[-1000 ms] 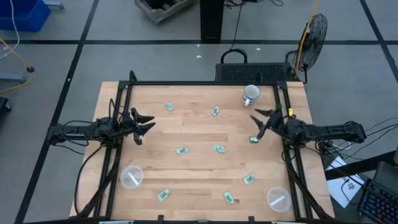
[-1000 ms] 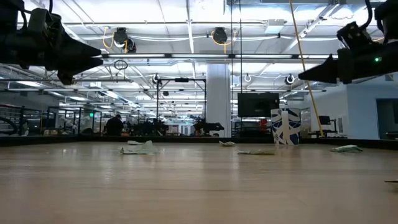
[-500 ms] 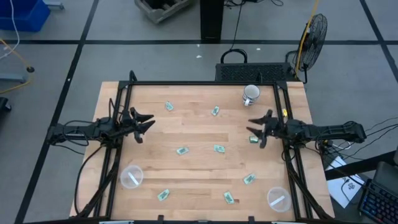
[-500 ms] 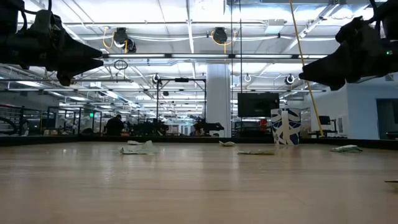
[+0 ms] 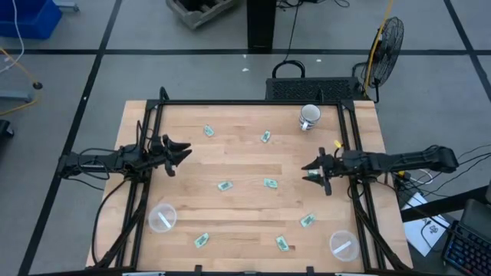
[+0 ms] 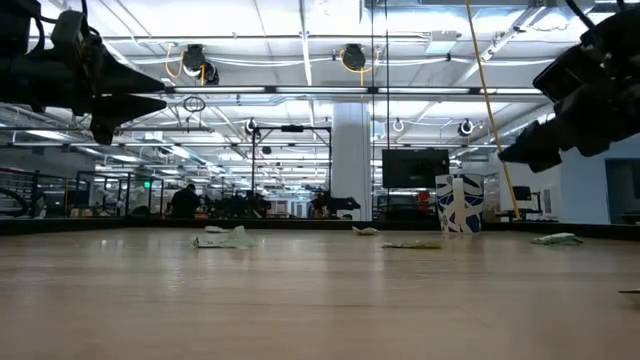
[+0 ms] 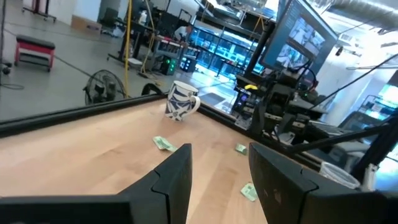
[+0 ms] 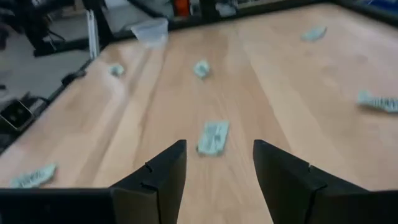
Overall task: Pick and place Stevia / Truvia into bins
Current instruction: Put the stevia packet into the top transparent container
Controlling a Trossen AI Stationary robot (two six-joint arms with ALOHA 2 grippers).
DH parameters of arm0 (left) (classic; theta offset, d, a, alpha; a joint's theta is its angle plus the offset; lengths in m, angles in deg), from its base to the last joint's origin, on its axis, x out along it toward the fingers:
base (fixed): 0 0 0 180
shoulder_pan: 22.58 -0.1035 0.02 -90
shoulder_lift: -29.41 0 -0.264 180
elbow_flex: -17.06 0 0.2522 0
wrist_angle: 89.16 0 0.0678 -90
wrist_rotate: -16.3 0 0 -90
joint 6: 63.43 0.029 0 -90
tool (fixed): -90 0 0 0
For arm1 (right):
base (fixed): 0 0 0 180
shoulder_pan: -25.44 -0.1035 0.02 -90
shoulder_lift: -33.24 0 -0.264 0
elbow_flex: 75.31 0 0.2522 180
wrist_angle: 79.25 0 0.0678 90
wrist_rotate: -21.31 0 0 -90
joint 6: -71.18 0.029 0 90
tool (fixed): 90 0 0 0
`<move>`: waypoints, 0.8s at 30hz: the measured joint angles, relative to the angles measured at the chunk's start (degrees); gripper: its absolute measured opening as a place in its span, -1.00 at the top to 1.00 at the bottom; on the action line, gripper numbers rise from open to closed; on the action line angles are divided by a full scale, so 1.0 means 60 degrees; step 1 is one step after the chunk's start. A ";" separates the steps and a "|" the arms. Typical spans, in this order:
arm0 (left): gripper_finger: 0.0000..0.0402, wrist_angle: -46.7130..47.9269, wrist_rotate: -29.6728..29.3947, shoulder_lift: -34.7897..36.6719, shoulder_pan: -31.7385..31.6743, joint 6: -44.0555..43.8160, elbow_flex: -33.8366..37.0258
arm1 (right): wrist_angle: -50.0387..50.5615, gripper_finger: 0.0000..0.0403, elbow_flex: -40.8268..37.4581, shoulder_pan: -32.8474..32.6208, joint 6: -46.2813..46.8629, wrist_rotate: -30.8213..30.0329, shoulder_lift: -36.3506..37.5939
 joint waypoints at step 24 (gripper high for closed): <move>0.19 0.0008 -0.0001 0.0000 -0.0004 -0.0258 0.0004 | -0.0312 0.10 -0.0004 0.0153 0.1439 -0.2778 -0.4418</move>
